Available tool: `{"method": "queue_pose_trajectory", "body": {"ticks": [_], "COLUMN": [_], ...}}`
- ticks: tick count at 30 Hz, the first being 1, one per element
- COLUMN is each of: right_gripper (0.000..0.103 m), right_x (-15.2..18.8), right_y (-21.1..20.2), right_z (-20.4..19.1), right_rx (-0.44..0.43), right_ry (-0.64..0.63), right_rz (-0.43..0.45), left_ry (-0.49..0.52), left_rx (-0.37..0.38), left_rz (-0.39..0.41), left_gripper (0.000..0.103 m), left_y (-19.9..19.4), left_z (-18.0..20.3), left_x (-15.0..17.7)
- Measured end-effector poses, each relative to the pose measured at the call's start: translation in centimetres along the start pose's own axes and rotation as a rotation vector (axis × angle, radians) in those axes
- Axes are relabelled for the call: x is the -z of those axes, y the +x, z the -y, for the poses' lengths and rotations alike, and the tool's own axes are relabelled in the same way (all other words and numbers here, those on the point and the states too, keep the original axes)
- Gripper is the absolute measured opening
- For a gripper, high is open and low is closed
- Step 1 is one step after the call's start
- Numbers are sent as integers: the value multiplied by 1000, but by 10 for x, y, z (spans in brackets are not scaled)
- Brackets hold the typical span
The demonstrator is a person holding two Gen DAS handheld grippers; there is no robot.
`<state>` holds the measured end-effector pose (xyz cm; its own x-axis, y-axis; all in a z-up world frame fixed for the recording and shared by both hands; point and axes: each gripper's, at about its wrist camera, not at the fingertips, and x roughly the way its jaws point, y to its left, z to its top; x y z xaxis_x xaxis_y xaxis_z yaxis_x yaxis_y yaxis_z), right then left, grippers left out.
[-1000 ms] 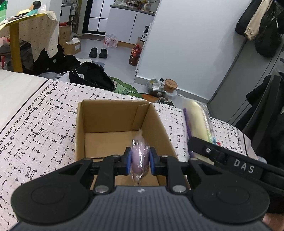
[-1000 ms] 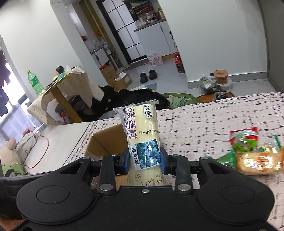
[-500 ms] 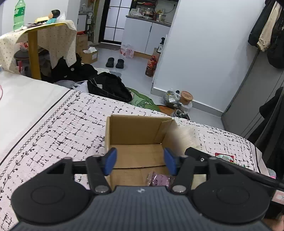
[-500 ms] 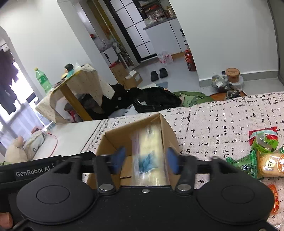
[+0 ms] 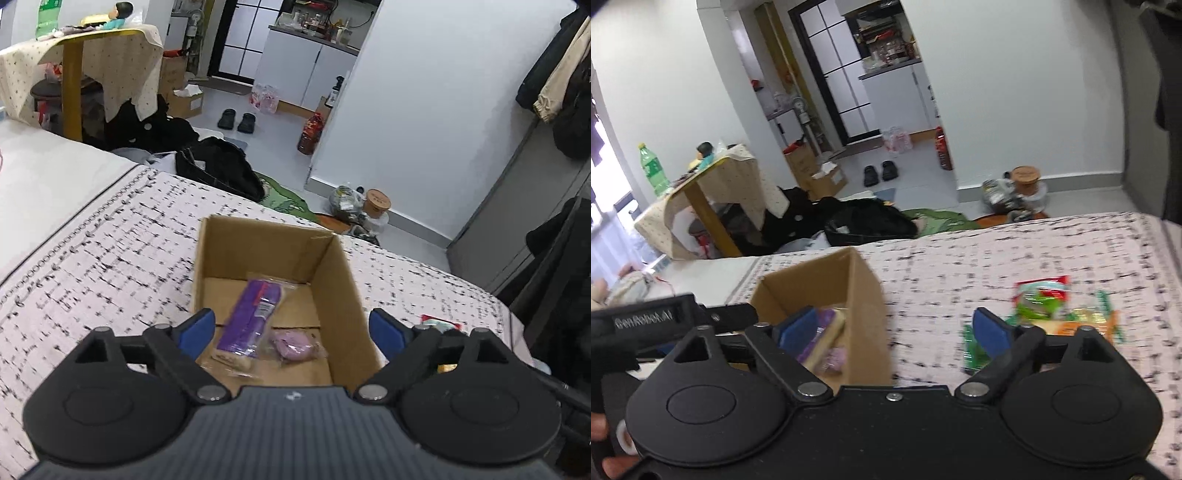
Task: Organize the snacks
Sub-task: 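Withdraw both open grippers from the box back to the snack pile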
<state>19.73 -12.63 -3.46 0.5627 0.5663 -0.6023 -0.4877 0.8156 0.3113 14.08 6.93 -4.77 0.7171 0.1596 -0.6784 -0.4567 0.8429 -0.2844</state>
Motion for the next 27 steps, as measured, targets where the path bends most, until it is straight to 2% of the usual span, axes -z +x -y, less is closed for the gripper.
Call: {"method": "queue_pose_trajectory", "body": {"ticks": [6, 17, 27], "right_gripper": [95, 95, 95], "right_x": [7, 20, 37], "right_y": [-15, -34, -55], "right_z": [18, 50, 80], "right_rx": [44, 123, 197], "right_ry": [15, 79, 121], "right_rz": [-9, -3, -35], "left_ry": [16, 84, 146], "left_rx": [39, 122, 208], "left_rz": [-12, -49, -91], "left_gripper": [95, 97, 97], "left_y": [-5, 5, 11], "left_z": [18, 54, 82], "left_x": [9, 30, 49]}}
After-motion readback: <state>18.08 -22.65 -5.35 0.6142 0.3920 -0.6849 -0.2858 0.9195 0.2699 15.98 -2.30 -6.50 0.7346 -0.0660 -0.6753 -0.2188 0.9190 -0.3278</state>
